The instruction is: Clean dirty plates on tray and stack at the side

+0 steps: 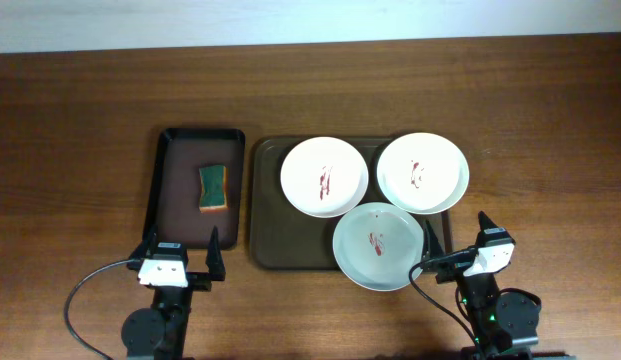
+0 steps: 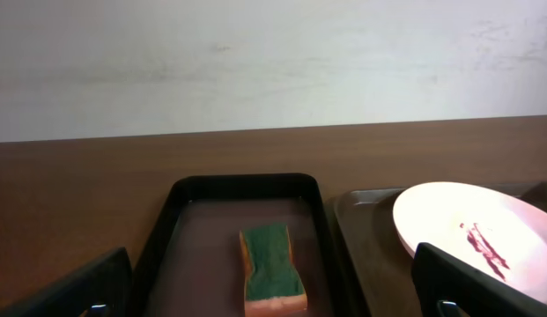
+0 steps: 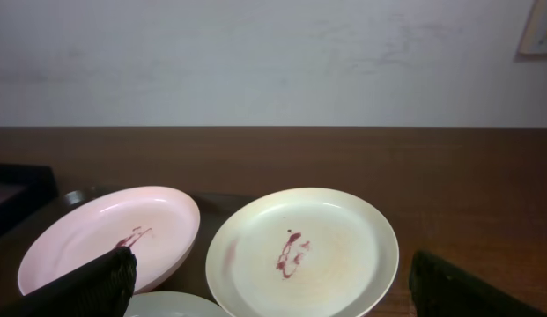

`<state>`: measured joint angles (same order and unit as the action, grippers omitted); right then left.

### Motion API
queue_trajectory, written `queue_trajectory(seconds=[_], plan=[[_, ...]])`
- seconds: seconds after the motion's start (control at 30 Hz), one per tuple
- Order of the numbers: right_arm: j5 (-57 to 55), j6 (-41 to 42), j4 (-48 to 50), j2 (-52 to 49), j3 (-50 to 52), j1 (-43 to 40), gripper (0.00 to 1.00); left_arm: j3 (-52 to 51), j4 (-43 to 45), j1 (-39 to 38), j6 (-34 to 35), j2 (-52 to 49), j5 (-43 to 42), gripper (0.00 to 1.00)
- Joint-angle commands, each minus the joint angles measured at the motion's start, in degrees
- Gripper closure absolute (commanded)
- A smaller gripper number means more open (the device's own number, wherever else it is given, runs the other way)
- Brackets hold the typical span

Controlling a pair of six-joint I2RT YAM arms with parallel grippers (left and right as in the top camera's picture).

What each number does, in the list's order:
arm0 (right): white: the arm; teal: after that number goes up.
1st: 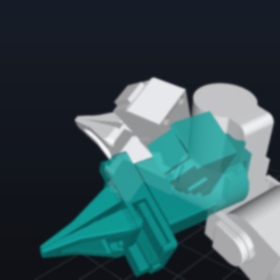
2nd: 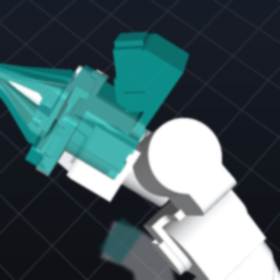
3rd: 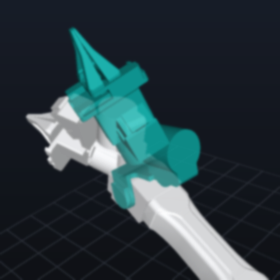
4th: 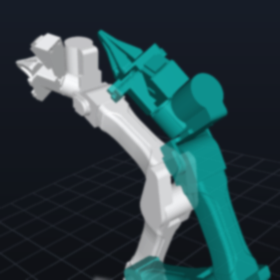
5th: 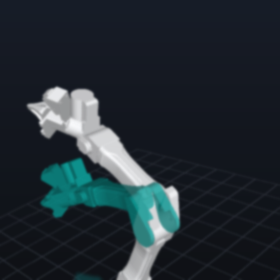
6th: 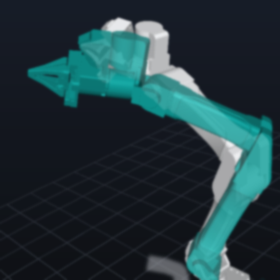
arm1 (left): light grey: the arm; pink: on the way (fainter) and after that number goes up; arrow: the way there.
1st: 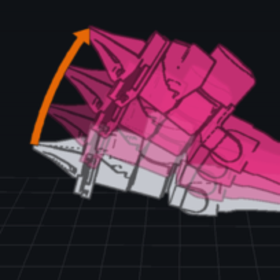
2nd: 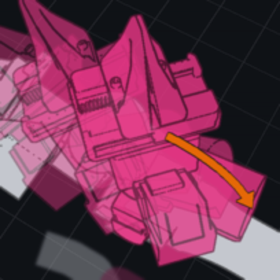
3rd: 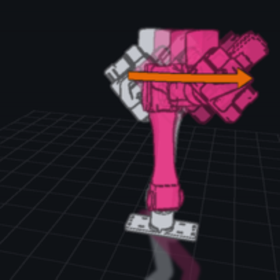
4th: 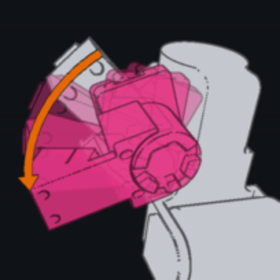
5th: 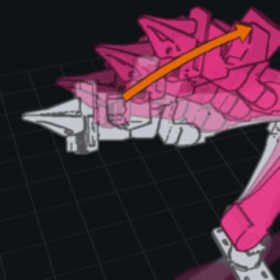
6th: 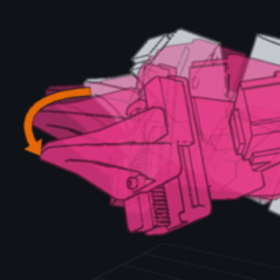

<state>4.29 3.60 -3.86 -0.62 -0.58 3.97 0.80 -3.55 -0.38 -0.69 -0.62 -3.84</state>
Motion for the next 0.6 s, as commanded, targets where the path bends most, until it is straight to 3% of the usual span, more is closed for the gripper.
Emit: queue_trajectory(seconds=[0.0,0.17,0.3,0.57], plan=[[-0.02,-0.15,-0.31,0.42,0.26,0.15,0.01,-0.26,0.00,-0.22,-1.05,0.28,0.17,0.01],[0.20,3.87,-0.50,0.42,0.17,0.15,0.01,0.81,-1.97,-0.22,0.59,0.26,0.22,0.00],[0.59,5.07,-3.98,-1.31,-2.47,0.15,0.01,6.25,-9.20,-0.22,0.66,-2.38,0.24,0.01],[1.92,5.95,-20.98,-19.26,-20.31,0.15,0.01,19.67,-15.96,-0.22,0.63,-20.83,0.66,0.00]])
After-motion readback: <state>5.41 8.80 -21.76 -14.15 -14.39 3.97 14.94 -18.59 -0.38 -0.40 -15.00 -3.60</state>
